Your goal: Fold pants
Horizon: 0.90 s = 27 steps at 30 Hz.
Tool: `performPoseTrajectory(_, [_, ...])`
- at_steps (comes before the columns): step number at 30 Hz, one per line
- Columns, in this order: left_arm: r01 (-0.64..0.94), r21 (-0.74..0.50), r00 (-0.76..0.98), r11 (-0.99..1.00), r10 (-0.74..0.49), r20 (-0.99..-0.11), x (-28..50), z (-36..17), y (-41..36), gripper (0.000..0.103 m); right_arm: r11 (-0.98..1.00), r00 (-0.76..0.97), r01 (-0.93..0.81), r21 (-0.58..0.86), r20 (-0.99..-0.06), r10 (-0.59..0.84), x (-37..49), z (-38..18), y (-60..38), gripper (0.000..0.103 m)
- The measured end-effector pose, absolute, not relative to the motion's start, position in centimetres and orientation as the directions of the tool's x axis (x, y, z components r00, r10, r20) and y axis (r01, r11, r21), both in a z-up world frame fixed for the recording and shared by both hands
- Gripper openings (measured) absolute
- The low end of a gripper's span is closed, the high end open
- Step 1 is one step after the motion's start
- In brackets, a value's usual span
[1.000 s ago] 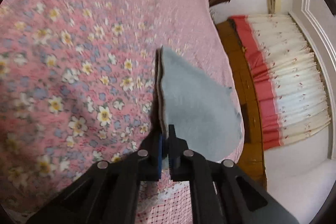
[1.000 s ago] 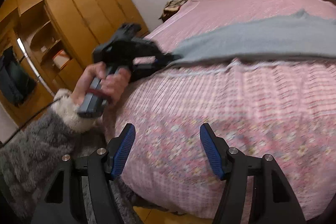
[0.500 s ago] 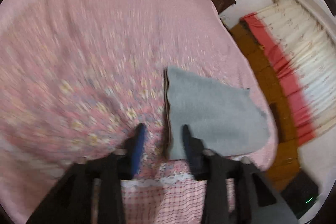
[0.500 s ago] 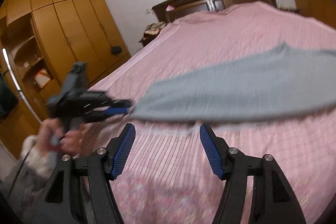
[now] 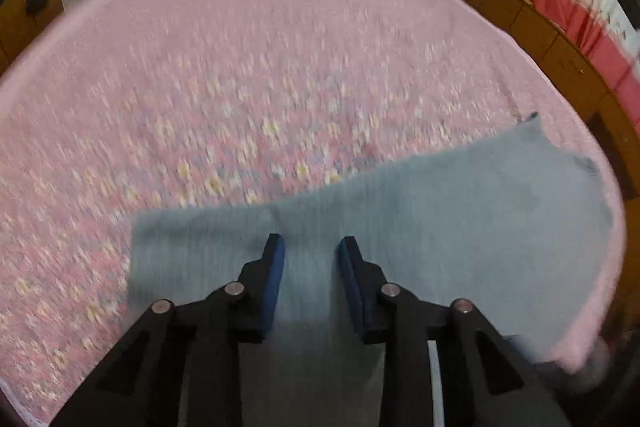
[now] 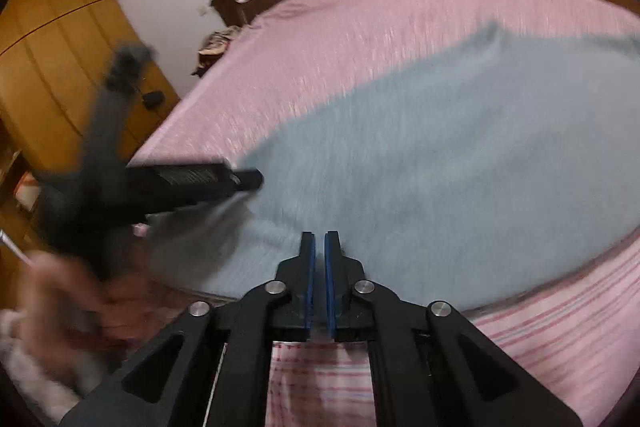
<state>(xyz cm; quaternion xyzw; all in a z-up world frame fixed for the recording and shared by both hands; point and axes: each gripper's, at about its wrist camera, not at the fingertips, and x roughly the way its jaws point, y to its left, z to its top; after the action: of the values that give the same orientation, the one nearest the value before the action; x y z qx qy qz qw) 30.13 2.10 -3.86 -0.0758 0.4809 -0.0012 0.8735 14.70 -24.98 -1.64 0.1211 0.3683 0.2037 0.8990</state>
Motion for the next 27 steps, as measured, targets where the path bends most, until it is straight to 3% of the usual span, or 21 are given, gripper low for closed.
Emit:
performPoseTrajectory(3, [-0.111,-0.086,0.587,0.99,-0.004,-0.809,29.3,-2.3,0.6,0.03,0.906,0.714,-0.319,0.279,-0.558,0.424,15.3,3.0,-29.6,0.012])
performPoseTrajectory(4, [-0.101,-0.08,0.617,0.992,-0.001,-0.787,29.0,-1.7,-0.5,0.03,0.92,0.72,-0.303,0.247,-0.574,0.391,15.8,3.8,-31.0,0.02])
performPoseTrajectory(6, [-0.047,-0.043,0.654,0.998,-0.002,-0.756,28.2,-1.3,-3.0,0.031,0.957,0.692,-0.218,0.19,-0.662,0.288,18.2,4.8,-35.4,0.023])
performPoseTrajectory(9, [-0.046,0.086,0.638,0.995,0.095,-0.764,28.3,-3.5,-6.2,0.032,0.968,0.669,-0.113,0.223,-0.704,0.24,21.3,3.4,-41.9,0.023])
performPoseTrajectory(12, [-0.056,0.143,0.638,0.988,0.146,-0.756,27.8,-5.1,-6.7,0.036,0.998,0.537,-0.016,0.063,-0.841,0.062,25.0,-1.1,-46.3,0.022])
performPoseTrajectory(15, [-0.065,0.162,0.63,0.985,0.167,-0.758,27.4,-4.3,-6.8,0.044,0.965,0.515,-0.107,0.238,-0.817,0.259,24.9,0.2,-50.2,0.023])
performPoseTrajectory(17, [-0.068,0.137,0.635,0.988,0.148,-0.758,26.6,-4.4,-6.3,0.048,0.974,0.588,-0.11,0.198,-0.777,0.224,23.7,2.7,-52.8,0.045])
performPoseTrajectory(18, [-0.072,0.109,0.641,0.991,0.13,-0.757,25.8,-4.3,-6.2,0.049,0.978,0.626,-0.117,0.175,-0.751,0.209,22.8,3.9,-54.1,0.066])
performPoseTrajectory(19, [-0.078,0.081,0.645,0.994,0.112,-0.756,24.8,-4.1,-6.0,0.051,0.973,0.636,-0.137,0.186,-0.736,0.231,22.2,4.5,-55.2,0.08])
performPoseTrajectory(24, [-0.056,-0.087,0.65,0.995,-0.03,-0.759,19.2,-2.7,-5.6,0.057,0.878,0.525,-0.189,0.439,-0.711,0.468,20.8,2.5,-58.9,0.082])
performPoseTrajectory(27, [-0.006,-0.101,0.647,0.995,-0.073,-0.759,16.3,-2.1,-5.8,0.058,0.847,0.513,-0.135,0.514,-0.696,0.503,20.9,0.3,-60.0,0.082])
